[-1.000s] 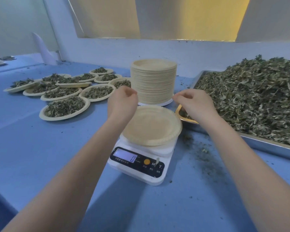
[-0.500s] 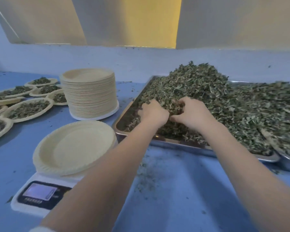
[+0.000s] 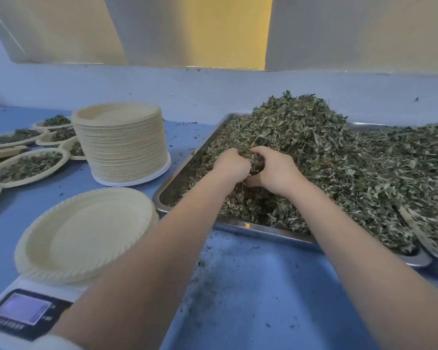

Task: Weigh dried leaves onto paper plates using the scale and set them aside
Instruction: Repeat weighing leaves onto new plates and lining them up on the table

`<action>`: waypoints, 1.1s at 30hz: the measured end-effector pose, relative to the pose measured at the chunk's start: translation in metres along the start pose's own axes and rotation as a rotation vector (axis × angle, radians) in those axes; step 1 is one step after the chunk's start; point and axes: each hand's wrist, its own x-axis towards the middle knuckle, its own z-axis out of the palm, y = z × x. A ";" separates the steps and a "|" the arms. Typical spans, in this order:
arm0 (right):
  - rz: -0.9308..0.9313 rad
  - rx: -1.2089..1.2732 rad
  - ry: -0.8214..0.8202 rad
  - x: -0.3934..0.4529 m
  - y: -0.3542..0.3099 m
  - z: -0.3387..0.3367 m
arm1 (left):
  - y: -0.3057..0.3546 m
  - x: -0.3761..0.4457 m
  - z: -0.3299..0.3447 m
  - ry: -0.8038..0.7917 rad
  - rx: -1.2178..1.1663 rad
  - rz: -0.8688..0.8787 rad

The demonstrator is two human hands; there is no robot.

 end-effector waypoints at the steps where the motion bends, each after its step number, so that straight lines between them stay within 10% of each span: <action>1: -0.005 0.023 0.017 0.000 -0.002 -0.001 | 0.000 -0.002 -0.004 0.019 0.003 0.003; 33: -0.291 0.040 0.059 -0.031 -0.171 0.014 | -0.034 -0.074 -0.167 0.228 -0.081 0.165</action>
